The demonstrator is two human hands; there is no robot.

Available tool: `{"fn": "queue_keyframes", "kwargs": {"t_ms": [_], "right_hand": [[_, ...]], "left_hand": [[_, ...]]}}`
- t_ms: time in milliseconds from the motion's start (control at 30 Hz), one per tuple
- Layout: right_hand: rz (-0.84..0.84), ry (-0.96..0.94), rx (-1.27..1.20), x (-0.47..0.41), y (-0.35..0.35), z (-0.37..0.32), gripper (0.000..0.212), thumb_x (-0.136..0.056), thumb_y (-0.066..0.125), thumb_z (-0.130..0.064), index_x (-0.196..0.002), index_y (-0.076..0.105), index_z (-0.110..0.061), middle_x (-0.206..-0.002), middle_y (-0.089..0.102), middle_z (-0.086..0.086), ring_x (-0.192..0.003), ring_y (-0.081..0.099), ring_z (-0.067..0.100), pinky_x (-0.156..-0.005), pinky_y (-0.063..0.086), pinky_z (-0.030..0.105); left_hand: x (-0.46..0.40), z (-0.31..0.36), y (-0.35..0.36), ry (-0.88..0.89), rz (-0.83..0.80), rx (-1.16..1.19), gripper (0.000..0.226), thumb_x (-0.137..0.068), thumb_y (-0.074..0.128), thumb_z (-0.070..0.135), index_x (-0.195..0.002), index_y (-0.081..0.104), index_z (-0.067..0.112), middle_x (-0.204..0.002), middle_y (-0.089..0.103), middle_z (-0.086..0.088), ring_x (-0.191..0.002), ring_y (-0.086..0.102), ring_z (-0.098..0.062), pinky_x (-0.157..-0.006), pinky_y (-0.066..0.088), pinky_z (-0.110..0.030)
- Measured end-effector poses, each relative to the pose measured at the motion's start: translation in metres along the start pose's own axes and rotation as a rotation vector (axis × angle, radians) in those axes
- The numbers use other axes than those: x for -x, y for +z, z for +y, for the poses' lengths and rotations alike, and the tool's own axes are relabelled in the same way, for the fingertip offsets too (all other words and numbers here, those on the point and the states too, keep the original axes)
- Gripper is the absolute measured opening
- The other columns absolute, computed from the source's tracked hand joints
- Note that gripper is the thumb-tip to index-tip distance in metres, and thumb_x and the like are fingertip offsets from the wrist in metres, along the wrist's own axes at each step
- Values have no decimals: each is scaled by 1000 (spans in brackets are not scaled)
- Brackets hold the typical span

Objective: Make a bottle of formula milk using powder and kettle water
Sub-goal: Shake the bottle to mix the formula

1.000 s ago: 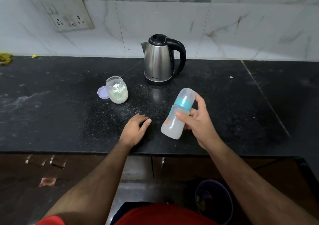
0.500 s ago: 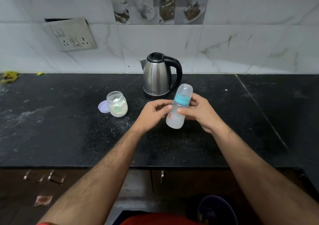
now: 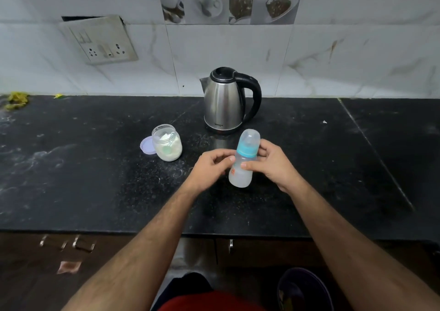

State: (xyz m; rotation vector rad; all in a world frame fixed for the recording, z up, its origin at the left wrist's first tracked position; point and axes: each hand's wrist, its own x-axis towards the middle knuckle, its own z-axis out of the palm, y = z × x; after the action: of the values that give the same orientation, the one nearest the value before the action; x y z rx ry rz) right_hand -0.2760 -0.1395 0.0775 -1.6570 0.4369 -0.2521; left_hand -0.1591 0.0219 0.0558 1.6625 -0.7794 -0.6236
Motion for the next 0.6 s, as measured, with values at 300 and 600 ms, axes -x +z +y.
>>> {"fn": "queue_keyframes", "kwargs": {"t_ms": [300, 600], "right_hand": [[82, -46, 293, -50, 15, 29, 54, -67, 85, -2, -110, 61, -25, -104, 69, -11, -99, 66, 8, -87, 51, 21], [206, 14, 421, -127, 4, 26, 64, -67, 81, 2, -123, 59, -21, -112, 66, -3, -107, 64, 17, -95, 53, 34]], "left_hand": [[-42, -35, -15, -117, -66, -118, 35, -97, 57, 9, -129, 65, 21, -120, 70, 7, -93, 62, 12, -81, 48, -14], [-122, -29, -25, -139, -120, -177, 53, -90, 57, -2, -136, 58, 25, -114, 67, 12, -81, 59, 16, -83, 50, -16]]}}
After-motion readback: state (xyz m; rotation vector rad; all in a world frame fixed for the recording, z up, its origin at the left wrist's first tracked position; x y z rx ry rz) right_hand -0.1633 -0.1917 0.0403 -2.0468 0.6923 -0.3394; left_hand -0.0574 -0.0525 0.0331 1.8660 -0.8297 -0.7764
